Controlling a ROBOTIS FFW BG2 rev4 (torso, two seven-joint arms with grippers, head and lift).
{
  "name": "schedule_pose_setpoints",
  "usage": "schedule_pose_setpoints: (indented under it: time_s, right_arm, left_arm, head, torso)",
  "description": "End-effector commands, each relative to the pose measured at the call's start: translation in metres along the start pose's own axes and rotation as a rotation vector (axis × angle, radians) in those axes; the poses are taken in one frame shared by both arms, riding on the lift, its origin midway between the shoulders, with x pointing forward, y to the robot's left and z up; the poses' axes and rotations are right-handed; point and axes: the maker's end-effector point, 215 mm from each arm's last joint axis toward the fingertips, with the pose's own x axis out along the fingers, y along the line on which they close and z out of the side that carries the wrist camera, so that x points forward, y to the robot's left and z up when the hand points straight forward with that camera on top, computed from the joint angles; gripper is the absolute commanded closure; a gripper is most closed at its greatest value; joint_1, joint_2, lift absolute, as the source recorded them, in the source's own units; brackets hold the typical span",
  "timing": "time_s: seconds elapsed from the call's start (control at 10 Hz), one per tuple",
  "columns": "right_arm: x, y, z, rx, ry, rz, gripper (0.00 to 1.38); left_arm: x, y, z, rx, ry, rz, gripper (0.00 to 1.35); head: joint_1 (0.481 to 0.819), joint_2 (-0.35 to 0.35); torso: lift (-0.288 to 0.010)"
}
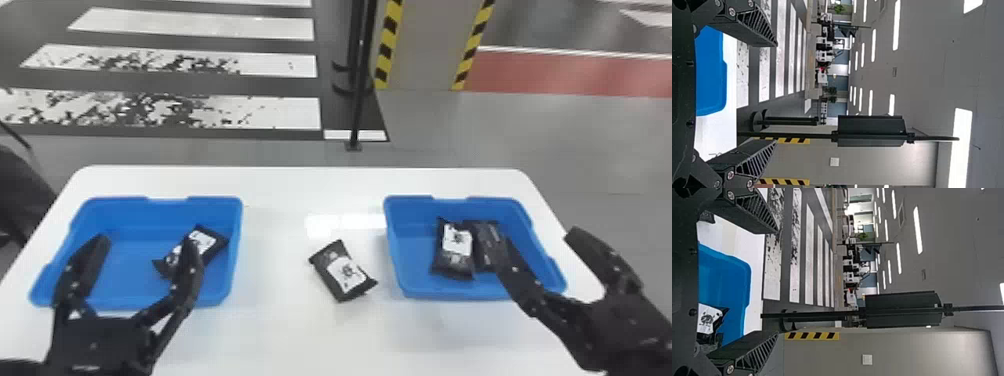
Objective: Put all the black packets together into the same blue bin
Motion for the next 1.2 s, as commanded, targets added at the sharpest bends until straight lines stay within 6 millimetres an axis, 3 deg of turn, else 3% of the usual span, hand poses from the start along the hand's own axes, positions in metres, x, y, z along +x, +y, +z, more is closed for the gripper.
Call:
schedule_pose_setpoints:
  time_s: [0.0, 0.6, 0.8, 1.1]
  right_arm:
    - [0.0, 0.0, -0.001, 0.001, 0.002, -0.001, 0.1]
    - [0.008, 0.003, -0.005, 0.002, 0.026, 0.013, 0.1]
    - [0.031, 0.023, -0.02, 0.035, 0.08, 0.095, 0.1]
    - [0.085, 0.04, -0.047, 0.023, 0.196, 0.203, 0.1]
  left_arm:
    - [0.0, 0.0, 0.0, 0.001, 0.0, 0.0, 0.17]
    - [0.002, -0.001, -0.001, -0.002, 0.003, -0.002, 0.17]
    - [0.002, -0.002, -0.002, -0.005, 0.008, -0.003, 0.17]
    - [0.002, -0.004, -0.003, -0.007, 0.01, -0.007, 0.17]
  head:
    - [0.695, -0.094]
    - [0.695, -0.096]
    - [0.695, -0.081]
    - [0.695, -0.03]
  torso:
    - [-0.11]
    - [-0.11]
    - [-0.11]
    - [-0.11]
